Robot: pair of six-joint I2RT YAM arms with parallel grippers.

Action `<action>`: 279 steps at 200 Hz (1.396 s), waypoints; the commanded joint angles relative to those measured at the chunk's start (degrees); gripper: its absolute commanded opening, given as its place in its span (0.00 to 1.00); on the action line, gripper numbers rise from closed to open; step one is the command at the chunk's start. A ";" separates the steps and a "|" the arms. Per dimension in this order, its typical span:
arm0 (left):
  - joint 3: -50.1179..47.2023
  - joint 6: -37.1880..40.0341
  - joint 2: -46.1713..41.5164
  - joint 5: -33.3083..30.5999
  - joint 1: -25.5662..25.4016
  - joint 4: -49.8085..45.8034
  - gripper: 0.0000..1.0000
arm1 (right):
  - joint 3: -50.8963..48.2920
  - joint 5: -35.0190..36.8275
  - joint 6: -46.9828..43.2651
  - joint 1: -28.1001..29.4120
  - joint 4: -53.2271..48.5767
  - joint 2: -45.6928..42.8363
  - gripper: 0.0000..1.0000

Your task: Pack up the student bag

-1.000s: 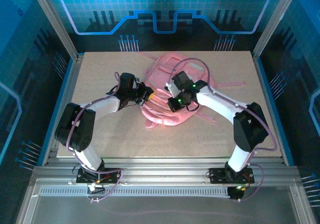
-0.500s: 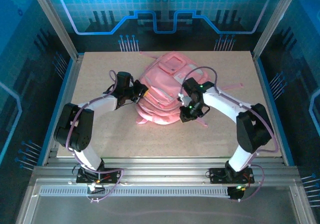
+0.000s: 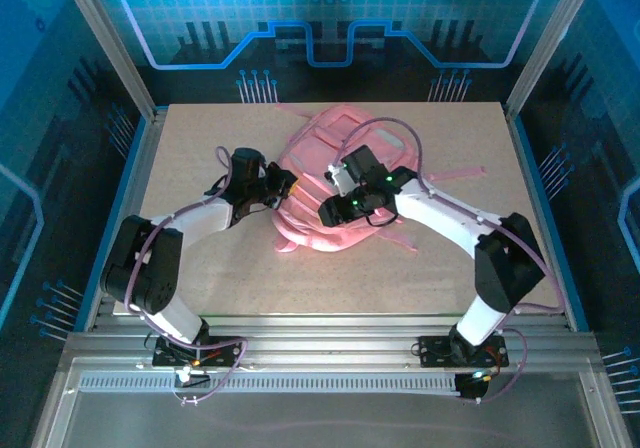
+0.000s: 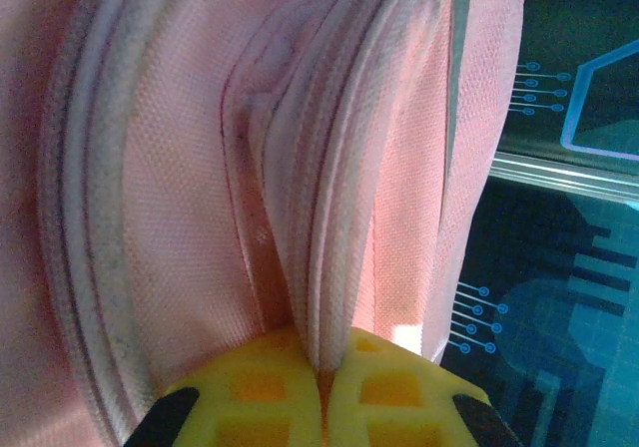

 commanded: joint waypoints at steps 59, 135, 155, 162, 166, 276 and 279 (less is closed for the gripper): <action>-1.91 -3.62 -6.10 -1.72 -0.68 4.85 0.00 | 1.03 7.53 4.44 2.06 11.60 7.70 0.52; -4.22 -4.73 -6.10 -3.11 -0.76 6.93 0.00 | 0.07 3.98 4.96 1.81 12.72 7.91 0.06; -4.21 -3.30 -5.94 -4.59 -0.67 6.45 0.00 | -1.66 2.27 5.27 1.55 12.40 5.56 0.00; -4.26 -2.64 -5.67 -5.03 -0.53 6.49 0.00 | -2.31 2.02 5.06 1.38 12.08 4.64 0.00; -4.15 -2.32 -5.61 -5.33 -0.48 6.45 0.00 | -2.74 1.94 4.99 1.25 11.87 4.13 0.00; -0.94 0.58 -4.18 -4.82 3.31 4.00 0.00 | -9.86 9.54 -4.70 -8.10 -0.99 -2.81 0.00; -0.82 0.74 -4.24 -4.80 3.35 3.71 0.00 | -9.86 9.97 -4.99 -8.52 -1.26 -3.04 0.00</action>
